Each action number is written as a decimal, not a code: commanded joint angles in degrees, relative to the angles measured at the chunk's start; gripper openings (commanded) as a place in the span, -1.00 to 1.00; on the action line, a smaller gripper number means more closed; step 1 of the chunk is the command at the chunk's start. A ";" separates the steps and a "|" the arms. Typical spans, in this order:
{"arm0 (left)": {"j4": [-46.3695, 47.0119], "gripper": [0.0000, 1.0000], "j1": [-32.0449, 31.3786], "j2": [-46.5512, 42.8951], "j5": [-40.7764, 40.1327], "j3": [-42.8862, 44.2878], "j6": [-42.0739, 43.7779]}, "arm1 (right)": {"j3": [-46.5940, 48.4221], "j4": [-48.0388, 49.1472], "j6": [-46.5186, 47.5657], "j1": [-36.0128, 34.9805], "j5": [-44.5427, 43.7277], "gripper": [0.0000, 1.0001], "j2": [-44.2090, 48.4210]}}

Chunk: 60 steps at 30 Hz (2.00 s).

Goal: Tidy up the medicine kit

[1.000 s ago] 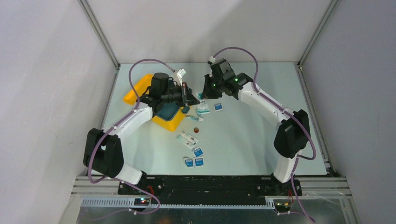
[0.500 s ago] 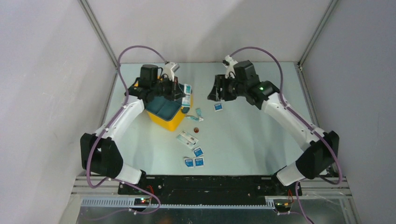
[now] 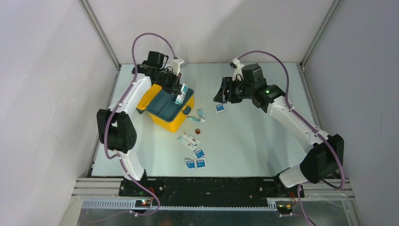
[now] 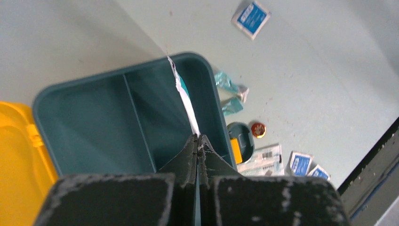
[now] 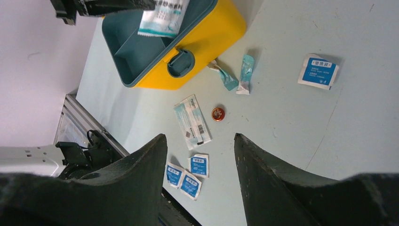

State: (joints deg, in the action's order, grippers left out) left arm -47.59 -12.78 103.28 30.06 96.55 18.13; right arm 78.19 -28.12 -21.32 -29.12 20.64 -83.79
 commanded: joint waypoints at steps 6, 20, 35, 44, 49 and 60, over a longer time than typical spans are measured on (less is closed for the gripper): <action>-5.03 -1.00 0.12 0.20 1.54 2.73 4.80 | -1.10 3.11 0.69 0.72 1.19 0.17 0.90; -10.12 -1.00 0.29 7.20 5.17 12.36 11.41 | -1.97 3.57 1.19 1.16 1.61 0.17 1.07; -22.43 -1.00 1.52 13.52 11.24 23.64 13.01 | -3.38 4.25 1.22 2.40 2.56 0.17 2.30; -26.97 -1.00 1.52 15.53 8.87 25.63 16.59 | -3.54 4.58 0.94 2.41 3.26 0.17 1.84; -28.67 -1.00 1.47 17.24 8.45 27.75 17.25 | -3.76 4.56 1.26 2.58 2.93 0.17 2.36; -30.71 -1.00 1.47 18.89 9.15 27.28 18.36 | -4.21 4.90 1.19 2.85 3.15 0.17 2.15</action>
State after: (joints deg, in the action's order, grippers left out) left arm -76.47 -11.44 121.64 38.15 122.17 34.81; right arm 73.89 -24.97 -20.82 -26.50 23.05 -83.50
